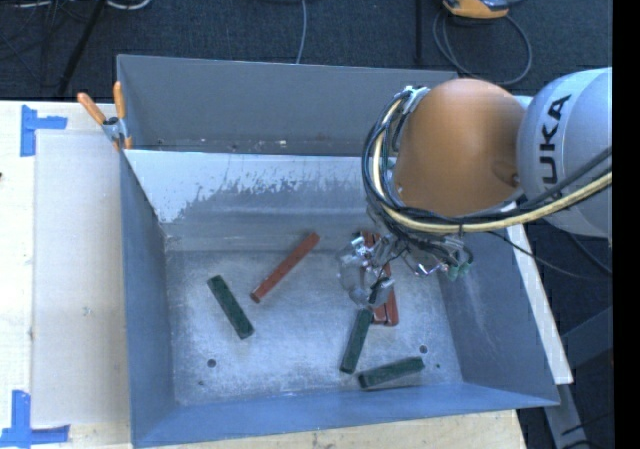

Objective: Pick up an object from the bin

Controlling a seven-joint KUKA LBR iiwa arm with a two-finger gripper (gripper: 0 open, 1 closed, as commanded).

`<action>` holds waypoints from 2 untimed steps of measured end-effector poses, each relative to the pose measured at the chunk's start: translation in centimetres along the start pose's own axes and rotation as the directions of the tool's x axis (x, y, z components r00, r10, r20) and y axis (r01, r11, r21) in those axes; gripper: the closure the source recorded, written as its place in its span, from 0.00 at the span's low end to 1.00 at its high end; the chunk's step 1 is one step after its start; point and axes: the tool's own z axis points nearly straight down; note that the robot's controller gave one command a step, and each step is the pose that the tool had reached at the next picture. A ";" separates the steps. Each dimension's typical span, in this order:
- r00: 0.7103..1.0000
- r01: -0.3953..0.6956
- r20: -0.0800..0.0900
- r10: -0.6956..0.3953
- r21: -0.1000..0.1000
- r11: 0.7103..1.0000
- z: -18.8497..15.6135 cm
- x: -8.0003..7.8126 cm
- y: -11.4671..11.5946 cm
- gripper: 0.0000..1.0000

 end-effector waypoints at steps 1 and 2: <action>1.000 -0.003 0.007 0.003 0.003 1.000 -0.4 -0.1 -0.2 0.00; 0.932 0.361 0.000 -0.361 0.001 0.932 8.0 4.2 1.0 0.00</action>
Offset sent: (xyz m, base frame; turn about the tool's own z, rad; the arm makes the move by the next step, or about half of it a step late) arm 0.0000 0.0000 0.0000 0.0000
